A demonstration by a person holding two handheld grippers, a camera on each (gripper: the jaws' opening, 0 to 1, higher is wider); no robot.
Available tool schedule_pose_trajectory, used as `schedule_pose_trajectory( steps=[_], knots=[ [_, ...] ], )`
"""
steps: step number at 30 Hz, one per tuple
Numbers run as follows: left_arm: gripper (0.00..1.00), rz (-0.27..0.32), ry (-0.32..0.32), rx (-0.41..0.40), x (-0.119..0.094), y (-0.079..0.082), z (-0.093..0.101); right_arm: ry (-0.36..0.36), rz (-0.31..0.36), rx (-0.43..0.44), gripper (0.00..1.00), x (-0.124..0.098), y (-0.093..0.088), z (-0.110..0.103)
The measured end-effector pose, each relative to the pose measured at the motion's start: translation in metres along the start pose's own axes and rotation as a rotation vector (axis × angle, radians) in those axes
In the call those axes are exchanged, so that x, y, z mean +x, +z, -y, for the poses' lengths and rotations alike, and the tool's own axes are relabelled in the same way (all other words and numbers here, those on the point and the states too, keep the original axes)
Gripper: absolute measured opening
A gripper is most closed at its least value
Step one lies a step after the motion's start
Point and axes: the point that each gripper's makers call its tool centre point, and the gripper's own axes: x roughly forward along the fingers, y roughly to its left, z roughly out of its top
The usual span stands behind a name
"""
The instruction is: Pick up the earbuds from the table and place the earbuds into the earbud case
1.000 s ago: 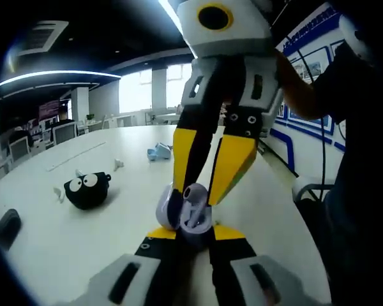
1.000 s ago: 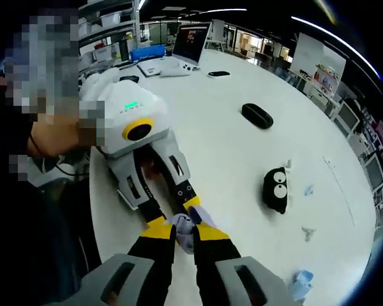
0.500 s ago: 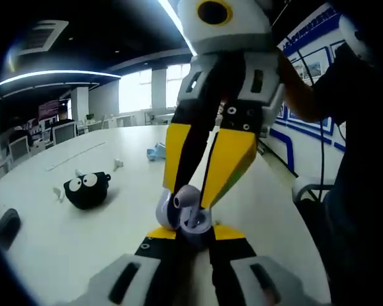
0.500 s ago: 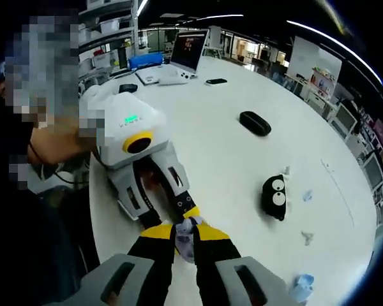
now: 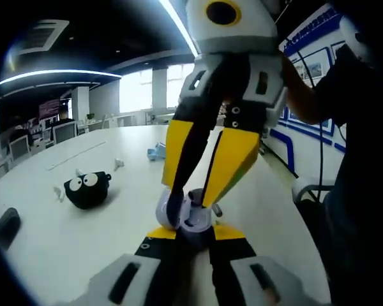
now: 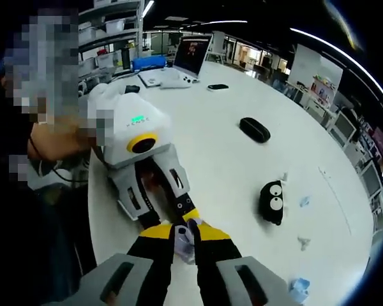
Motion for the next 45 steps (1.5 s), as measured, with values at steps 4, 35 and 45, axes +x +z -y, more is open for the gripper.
schedule_pose_trajectory(
  steps=[4,35,45],
  knots=[
    [0.19,0.0,0.001,-0.001,0.0,0.0,0.0,-0.02,0.021,0.013,0.11,-0.007,-0.005,0.008],
    [0.19,-0.004,-0.005,-0.01,0.0,-0.001,-0.001,-0.028,0.065,-0.229,0.13,-0.003,-0.036,0.005],
    [0.19,-0.005,-0.006,-0.015,0.001,-0.001,-0.002,-0.029,0.092,-0.217,0.14,-0.001,-0.032,0.005]
  ],
)
